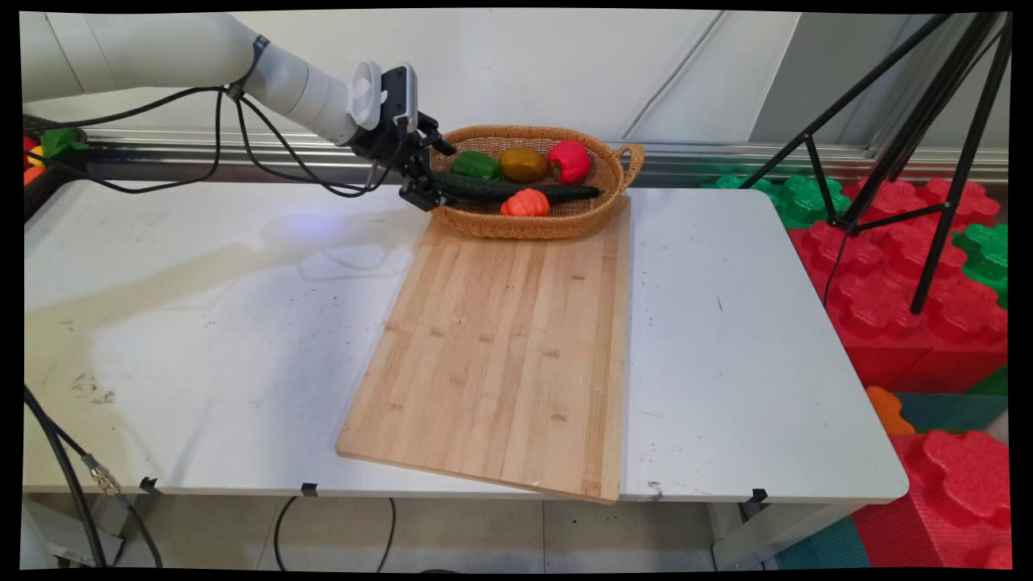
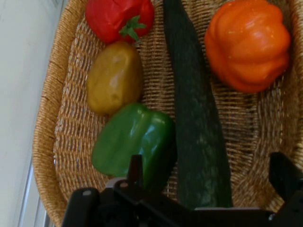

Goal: Pick up the cucumber from the vegetable basket, then place the picked object on the cutting board

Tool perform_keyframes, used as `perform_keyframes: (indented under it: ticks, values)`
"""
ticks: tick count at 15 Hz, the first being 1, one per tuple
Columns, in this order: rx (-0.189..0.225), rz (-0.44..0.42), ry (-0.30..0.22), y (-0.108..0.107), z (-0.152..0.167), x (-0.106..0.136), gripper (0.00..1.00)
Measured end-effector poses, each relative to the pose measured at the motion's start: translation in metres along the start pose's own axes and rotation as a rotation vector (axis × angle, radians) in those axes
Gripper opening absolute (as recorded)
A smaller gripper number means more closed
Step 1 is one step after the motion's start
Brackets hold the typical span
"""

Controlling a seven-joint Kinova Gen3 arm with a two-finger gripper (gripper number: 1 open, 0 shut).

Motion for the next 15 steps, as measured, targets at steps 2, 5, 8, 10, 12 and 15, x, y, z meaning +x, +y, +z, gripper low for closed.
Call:
perform_keyframes:
  ticks: [2,5,8,10,12,15]
  values:
    - [-0.004,0.002,-0.002,0.0006,0.0029,-0.0007,1.0]
    - [-0.002,0.007,0.0,0.0001,0.0056,-0.0009,0.0]
    - [-0.001,0.011,0.001,0.0,0.0077,-0.0011,0.0]
    - [-0.001,0.013,0.0,0.0003,0.008,-0.0023,0.0]
    - [-0.001,0.014,0.001,0.0005,0.0083,-0.0026,0.0]
    - [-0.001,0.013,0.007,0.0005,0.0064,-0.0025,0.0]
